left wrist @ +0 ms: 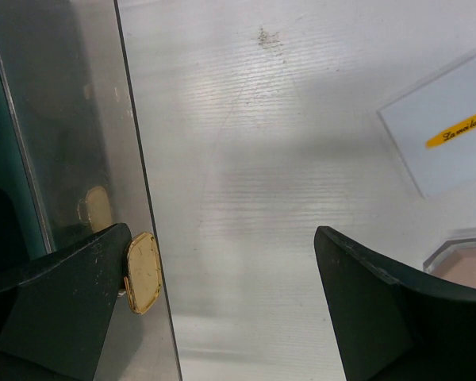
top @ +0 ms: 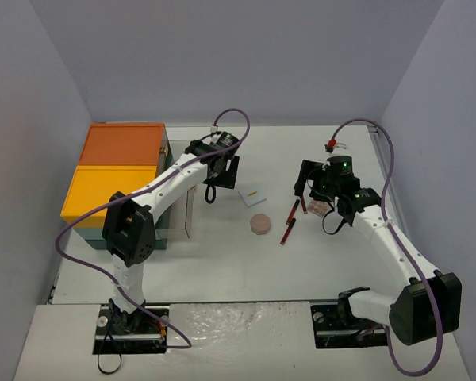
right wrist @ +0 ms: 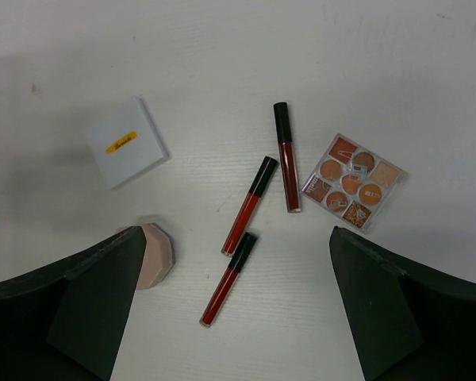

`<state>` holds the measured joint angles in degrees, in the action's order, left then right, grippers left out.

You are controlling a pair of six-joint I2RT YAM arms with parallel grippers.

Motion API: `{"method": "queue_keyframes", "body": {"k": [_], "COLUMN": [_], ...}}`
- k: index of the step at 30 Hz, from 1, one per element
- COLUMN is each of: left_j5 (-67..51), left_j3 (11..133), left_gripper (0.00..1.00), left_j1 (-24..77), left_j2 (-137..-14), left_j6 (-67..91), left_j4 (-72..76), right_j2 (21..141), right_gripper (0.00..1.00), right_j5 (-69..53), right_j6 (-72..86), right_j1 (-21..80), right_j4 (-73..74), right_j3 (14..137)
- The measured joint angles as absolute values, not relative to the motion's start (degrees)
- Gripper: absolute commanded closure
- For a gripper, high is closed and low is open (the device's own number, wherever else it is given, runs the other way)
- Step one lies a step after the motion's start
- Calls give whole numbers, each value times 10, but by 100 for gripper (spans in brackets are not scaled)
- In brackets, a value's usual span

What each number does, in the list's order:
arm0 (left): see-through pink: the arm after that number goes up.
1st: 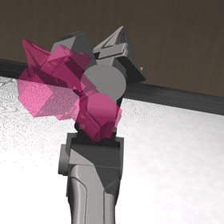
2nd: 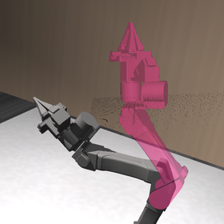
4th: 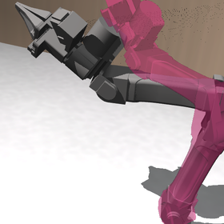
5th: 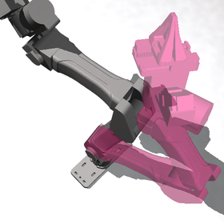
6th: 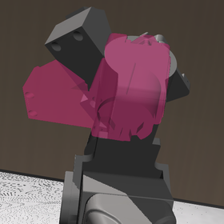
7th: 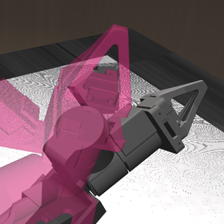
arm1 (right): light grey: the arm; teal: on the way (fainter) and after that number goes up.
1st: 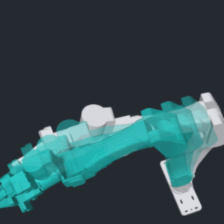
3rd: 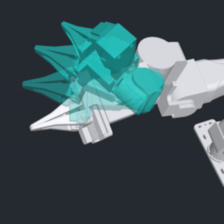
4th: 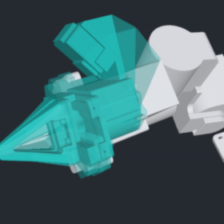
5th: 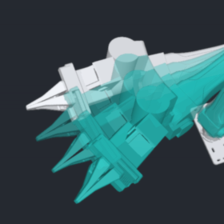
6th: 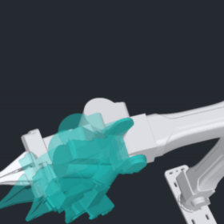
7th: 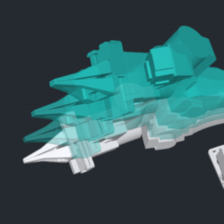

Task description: Organize the makeup

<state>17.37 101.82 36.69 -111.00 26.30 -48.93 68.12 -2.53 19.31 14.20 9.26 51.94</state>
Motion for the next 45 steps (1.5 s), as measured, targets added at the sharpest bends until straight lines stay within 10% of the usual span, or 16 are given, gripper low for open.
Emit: {"method": "queue_keyframes", "body": {"k": [6,23,35,40,45], "left_j5": [174,157,130,134,138], "left_j3": [1035,1049,1102,1108,1073], "left_gripper": [3,3,3,3,3], "left_j1": [370,375,375,375,368], "left_j2": [-1110,-1109,-1033,-928,-825], "left_j6": [265,264,237,222,215], "left_j4": [-504,-500,-496,-493,-489], "right_j2": [732,850,879,869,846], "right_gripper": [23,23,62,94,100], "right_j5": [-41,9,49,59,58], "right_j6": [194,259,315,336,349], "right_j1": [142,188,255,257,264], "right_j4": [94,90,75,58,60], "right_j3": [509,474,435,418,398]}}
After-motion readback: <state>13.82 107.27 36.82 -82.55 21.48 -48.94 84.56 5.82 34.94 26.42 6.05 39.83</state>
